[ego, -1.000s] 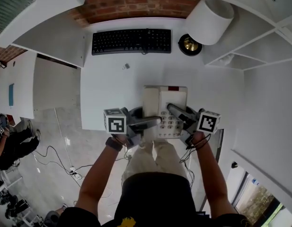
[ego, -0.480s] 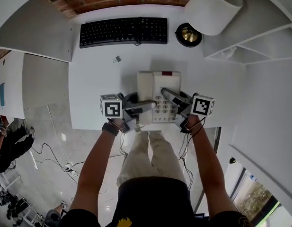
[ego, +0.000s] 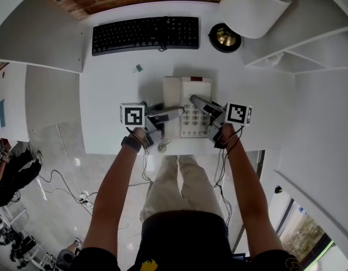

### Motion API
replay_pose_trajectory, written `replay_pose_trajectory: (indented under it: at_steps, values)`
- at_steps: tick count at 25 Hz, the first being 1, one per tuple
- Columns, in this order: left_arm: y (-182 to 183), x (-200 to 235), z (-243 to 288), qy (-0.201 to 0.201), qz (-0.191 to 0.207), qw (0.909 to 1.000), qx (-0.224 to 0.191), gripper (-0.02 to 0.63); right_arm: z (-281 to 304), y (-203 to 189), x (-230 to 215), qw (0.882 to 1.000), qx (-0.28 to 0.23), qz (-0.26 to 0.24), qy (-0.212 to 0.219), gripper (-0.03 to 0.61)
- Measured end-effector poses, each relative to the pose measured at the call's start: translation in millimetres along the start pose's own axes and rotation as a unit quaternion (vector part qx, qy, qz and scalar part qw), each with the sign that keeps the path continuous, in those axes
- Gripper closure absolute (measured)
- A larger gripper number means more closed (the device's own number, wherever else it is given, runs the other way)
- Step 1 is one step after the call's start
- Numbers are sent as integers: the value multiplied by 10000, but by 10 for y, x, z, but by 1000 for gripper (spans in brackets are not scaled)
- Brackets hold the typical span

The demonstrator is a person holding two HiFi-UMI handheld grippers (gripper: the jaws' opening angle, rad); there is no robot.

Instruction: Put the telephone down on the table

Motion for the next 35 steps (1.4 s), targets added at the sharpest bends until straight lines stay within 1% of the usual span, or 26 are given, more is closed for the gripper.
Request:
replay_pose_trajectory:
  at_steps: [2,5,6,9,11,14,15,16,17,19,21,23,24,26,28,29,33,34,35]
  values:
    - [13,22,3,23,-223,9997,-29,147,14,25,-18,10000,73,15,-44,316]
    - [32,45,1,33,-166,9998,38,149,-30,33,-119,9990,138,-62,-431,318]
    - [26,43,-2,35,-153,9999,41,150,-29,20,-118,9990,136,-27,-431,318]
    - [13,26,-13,26,-121,9999,8,150,18,-13,-31,9997,120,131,-153,318]
    - [0,20,-25,51,-221,9997,-23,152,22,-18,-23,9997,124,86,-188,316]
    - [-14,13,-11,38,-454,9990,-43,155,-39,6,-91,9981,126,-140,-587,311]
    - [-22,-2,2,5,-531,9986,-42,156,-48,13,-85,9978,91,-209,-620,309]
    - [-30,-10,11,-8,-521,9986,-17,158,-40,14,-50,9982,24,-263,-534,304]
    - [-30,-14,14,-4,-398,9992,34,160,-32,13,-12,9984,-56,-334,-444,302]
    - [-19,-21,10,-5,-110,9999,115,163,-37,10,25,9975,-193,-511,-440,295]
    - [-18,-19,3,8,-36,9999,139,164,-47,8,29,9965,-251,-604,-526,290]
    - [-33,8,-7,66,-87,9998,180,166,-53,8,21,9970,-215,-557,-501,289]
    - [-41,19,-8,81,-120,9997,212,166,-58,11,15,9980,-187,-460,-398,292]
    - [-43,26,6,87,-79,9995,293,166,-79,31,6,9998,-189,-68,36,320]
    - [-46,32,36,124,-111,9992,367,166,-108,74,0,9977,-258,362,503,355]
    - [-47,32,48,131,-132,9991,386,166,-119,93,3,9969,-289,415,602,360]
    - [-38,26,41,121,-144,9993,324,167,-90,106,69,9974,-371,206,578,353]
    - [-39,27,46,127,-134,9993,333,167,-90,102,78,9980,-387,147,475,347]
    - [-46,26,56,136,-116,9992,366,167,-115,94,52,9990,-391,51,224,338]
Point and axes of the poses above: the fingertips, and each gripper's own axes: z forward along the fingers, x to its left, y out of its top, the point moved 2 cm from there along -z, backward along the fingers, and after that the axes turned 1 degree about z, right-handed, at the moved point
